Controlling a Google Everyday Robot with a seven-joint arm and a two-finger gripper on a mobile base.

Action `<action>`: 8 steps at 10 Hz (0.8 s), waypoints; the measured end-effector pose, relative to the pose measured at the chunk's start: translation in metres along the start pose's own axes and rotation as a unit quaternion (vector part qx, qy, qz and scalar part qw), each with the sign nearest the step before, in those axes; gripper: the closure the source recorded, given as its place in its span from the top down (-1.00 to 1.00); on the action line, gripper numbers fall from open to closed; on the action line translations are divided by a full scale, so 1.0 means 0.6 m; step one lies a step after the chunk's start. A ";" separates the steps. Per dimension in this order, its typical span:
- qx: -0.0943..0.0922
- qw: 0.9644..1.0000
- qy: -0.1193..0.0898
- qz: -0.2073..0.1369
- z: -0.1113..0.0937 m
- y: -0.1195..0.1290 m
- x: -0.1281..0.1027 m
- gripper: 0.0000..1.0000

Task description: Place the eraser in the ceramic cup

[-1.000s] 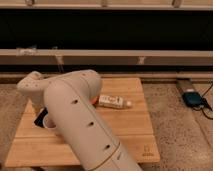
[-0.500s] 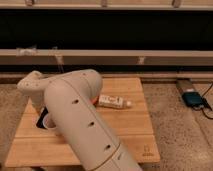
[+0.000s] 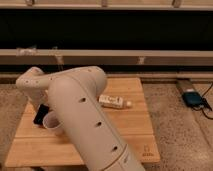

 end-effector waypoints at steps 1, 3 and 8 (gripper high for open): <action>-0.007 1.000 -0.028 -0.007 -0.036 0.006 -0.019 -1.00; -0.015 0.998 -0.062 -0.015 -0.080 0.016 -0.040 -1.00; -0.035 0.983 -0.167 -0.070 -0.231 0.046 -0.038 -1.00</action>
